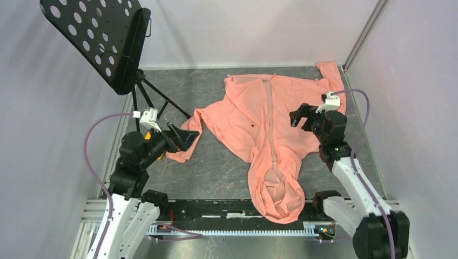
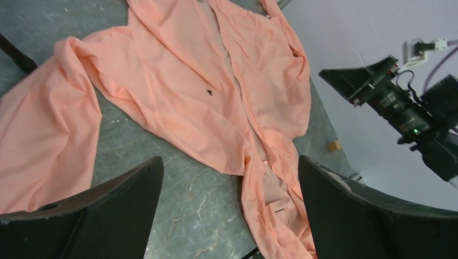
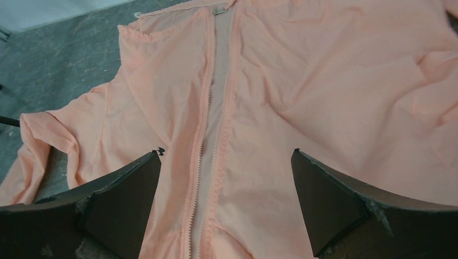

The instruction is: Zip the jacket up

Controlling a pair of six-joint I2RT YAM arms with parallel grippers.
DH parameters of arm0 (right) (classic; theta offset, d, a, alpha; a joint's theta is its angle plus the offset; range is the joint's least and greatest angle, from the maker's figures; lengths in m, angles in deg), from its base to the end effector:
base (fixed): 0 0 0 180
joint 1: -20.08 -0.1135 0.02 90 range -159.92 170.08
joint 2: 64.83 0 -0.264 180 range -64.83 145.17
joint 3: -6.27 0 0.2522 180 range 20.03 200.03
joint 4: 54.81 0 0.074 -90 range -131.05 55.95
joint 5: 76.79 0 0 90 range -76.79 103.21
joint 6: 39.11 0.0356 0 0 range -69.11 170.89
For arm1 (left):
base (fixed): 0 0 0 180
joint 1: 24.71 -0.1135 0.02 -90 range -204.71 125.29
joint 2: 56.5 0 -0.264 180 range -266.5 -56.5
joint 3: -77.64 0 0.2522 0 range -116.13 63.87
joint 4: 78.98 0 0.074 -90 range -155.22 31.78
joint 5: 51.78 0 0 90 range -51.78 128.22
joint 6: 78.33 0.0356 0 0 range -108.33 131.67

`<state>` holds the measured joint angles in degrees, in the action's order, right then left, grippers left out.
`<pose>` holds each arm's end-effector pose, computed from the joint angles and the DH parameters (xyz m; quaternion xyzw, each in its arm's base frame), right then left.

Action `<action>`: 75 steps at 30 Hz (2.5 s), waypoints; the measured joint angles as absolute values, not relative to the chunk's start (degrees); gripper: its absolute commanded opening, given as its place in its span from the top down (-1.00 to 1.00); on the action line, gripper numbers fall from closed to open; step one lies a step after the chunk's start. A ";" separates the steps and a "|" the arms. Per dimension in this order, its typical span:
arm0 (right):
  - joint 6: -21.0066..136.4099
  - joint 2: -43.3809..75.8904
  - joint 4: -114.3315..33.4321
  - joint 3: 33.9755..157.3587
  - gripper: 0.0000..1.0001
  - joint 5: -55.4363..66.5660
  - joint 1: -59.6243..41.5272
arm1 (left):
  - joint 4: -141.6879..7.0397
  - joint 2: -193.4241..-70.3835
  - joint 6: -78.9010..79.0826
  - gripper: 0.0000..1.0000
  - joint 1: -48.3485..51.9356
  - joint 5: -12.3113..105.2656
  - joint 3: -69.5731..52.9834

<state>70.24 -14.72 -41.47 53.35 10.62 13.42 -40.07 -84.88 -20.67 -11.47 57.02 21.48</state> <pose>0.2061 0.0257 0.2719 0.0750 0.7970 0.1524 0.5796 0.1108 -0.0379 0.3357 -0.0241 0.7686 -0.3590 0.5289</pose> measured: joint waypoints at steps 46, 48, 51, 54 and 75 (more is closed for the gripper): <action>87.77 74.68 -59.70 123.03 -0.09 5.87 13.82 | -76.77 -179.48 -10.92 -0.99 9.86 38.23 -38.89; 87.88 75.03 -59.07 123.03 -0.02 6.46 13.82 | -76.75 -179.87 -10.90 -0.99 9.40 38.82 -38.60; 88.05 75.42 -58.94 123.08 0.14 7.32 13.82 | -76.47 -180.22 -10.92 -0.99 8.81 39.84 -37.90; 88.34 75.79 -58.91 123.10 0.21 7.67 13.82 | -76.49 -181.14 -11.31 -0.99 8.02 41.46 -37.90; 91.20 82.35 -59.87 128.80 0.24 8.32 13.29 | -76.53 -184.22 -14.00 -0.99 6.56 46.36 -37.73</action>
<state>91.20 82.35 -59.87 128.80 8.32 13.29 -76.53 -184.22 -14.00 6.56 46.36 -37.73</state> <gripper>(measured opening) 0.400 0.994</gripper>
